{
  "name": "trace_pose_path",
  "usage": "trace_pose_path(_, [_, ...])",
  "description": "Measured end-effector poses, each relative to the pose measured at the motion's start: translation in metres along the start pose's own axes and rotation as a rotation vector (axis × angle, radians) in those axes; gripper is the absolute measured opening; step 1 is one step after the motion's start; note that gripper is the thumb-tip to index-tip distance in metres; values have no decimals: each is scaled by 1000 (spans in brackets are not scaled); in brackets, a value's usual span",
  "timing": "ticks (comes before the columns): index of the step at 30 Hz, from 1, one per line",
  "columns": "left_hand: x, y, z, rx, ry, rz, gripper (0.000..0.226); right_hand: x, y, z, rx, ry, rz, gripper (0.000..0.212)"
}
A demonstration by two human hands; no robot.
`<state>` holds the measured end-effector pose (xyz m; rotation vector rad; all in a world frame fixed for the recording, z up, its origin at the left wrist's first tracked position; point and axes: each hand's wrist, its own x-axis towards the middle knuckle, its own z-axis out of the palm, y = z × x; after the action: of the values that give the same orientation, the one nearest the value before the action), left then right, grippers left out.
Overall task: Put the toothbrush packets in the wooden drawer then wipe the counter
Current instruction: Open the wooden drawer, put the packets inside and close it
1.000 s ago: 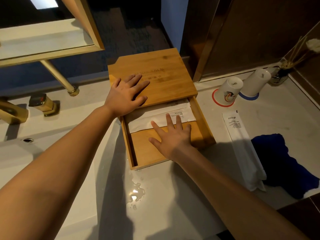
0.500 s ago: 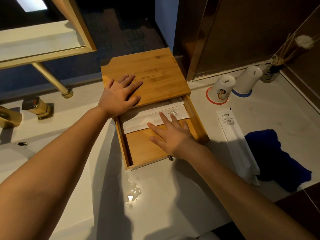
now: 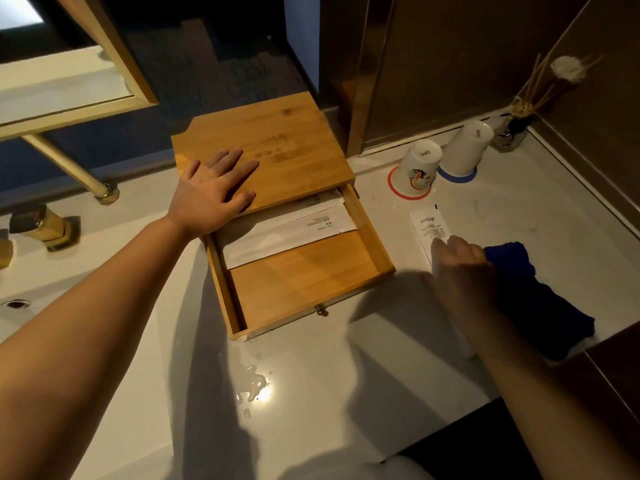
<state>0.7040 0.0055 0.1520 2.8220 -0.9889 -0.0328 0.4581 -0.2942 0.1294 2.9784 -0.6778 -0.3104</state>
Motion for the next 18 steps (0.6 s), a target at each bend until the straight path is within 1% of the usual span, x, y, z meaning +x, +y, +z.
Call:
trace_pose_path(2, [1,0,0,1,-6,1,60,0,1,7,23,34,35,34])
trace_pose_path(5, [1,0,0,8,-12,4,61,2,2,10,31,120,37,27])
trace_pose_path(7, [1,0,0,12,-14,4,62,5,2,3,29,136,39,18])
trace_pose_path(10, [1,0,-1,9,-13,4,63,12,4,-12,208,77,198,16])
trace_pose_path(12, [1,0,-1,5,-12,5,65,15,5,-27,325,83,250,16])
trace_pose_path(15, [1,1,-2,-3,-8,7,65,14,7,-53,555,180,224,13])
trace_pose_path(18, [1,0,-1,5,-4,8,64,12,3,-84,738,173,96,10])
